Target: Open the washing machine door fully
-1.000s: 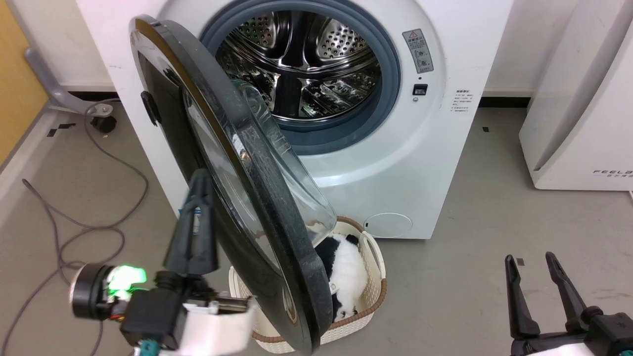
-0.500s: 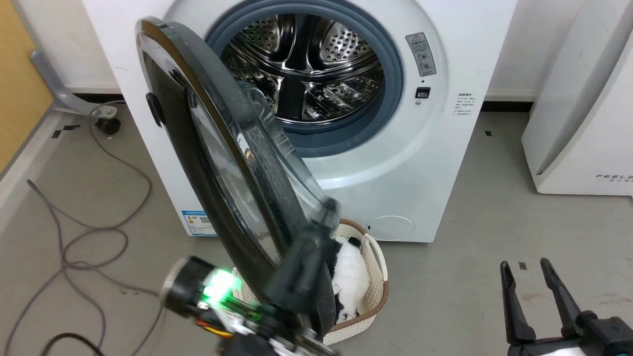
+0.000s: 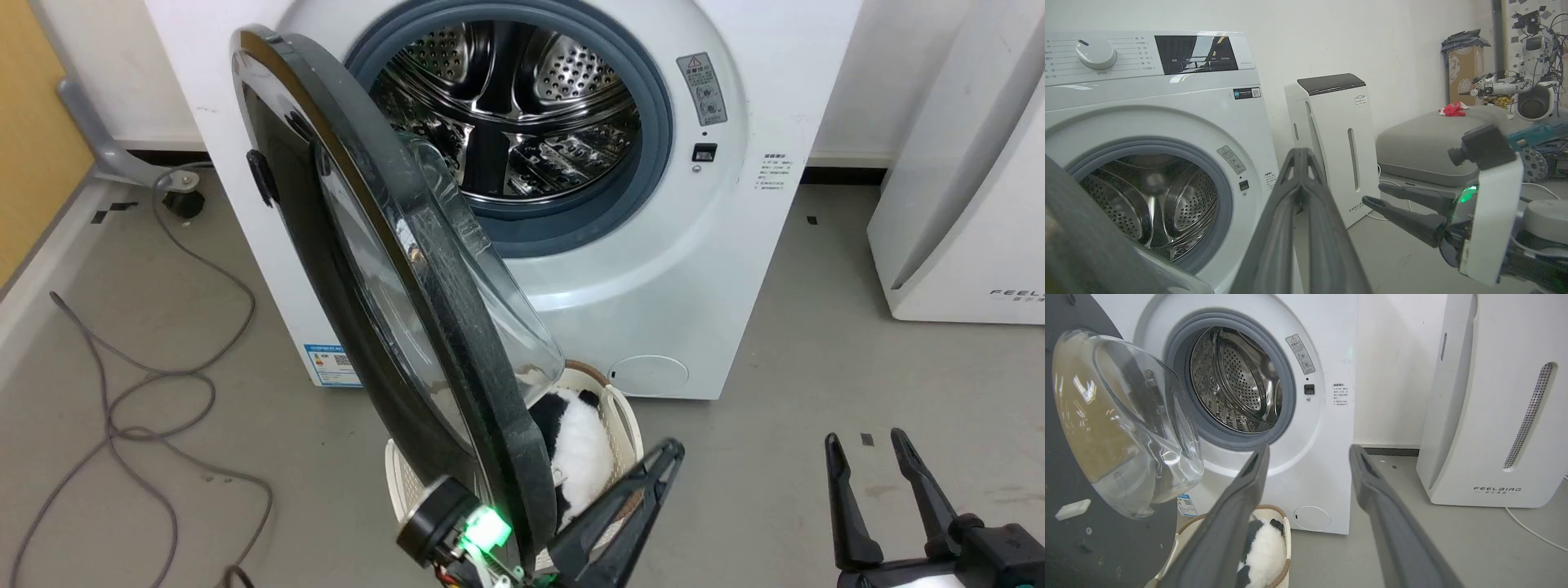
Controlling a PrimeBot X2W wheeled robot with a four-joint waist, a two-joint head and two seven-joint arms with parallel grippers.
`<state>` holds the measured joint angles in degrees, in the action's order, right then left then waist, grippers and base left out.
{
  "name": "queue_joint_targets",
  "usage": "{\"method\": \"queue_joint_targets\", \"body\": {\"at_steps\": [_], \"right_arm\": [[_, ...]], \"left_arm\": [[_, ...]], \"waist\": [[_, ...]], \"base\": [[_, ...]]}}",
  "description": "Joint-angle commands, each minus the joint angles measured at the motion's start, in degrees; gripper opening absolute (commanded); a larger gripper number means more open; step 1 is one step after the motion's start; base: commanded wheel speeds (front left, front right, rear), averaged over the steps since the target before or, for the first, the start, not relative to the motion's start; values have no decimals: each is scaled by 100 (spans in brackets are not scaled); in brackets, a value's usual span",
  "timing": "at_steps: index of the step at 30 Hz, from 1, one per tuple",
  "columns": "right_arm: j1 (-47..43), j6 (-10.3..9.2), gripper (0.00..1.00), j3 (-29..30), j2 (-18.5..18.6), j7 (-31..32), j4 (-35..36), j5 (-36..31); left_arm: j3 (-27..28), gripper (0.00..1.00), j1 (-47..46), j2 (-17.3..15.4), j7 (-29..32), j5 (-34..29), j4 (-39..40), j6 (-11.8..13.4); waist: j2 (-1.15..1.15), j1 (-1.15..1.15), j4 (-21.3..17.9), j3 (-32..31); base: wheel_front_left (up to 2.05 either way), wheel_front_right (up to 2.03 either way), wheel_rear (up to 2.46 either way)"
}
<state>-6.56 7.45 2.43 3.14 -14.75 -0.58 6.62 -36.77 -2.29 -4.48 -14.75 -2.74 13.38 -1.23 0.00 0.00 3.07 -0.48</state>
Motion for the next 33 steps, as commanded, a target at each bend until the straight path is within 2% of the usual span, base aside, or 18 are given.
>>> {"method": "queue_joint_targets", "body": {"at_steps": [1,9,18,33], "right_arm": [[0,3,100,-10,-26,-25,-18,0],[36,3,100,10,-26,-25,-39,-20],[89,3,100,62,-26,-25,-85,-34],[79,3,100,61,-26,-25,-227,-10]], "left_arm": [[-45,0,64,3,-25,48,-125,-22],[-66,0,-23,21,-25,166,-739,63],[232,0,-117,-1,-25,334,-1338,276],[484,0,-63,-140,-25,472,-1629,389]], "waist": [[0,0,-27,16],[0,0,-131,110],[0,0,-148,210],[0,0,216,172]], "base": [[0,0,0],[0,0,0],[0,0,0],[0,0,0]]}}
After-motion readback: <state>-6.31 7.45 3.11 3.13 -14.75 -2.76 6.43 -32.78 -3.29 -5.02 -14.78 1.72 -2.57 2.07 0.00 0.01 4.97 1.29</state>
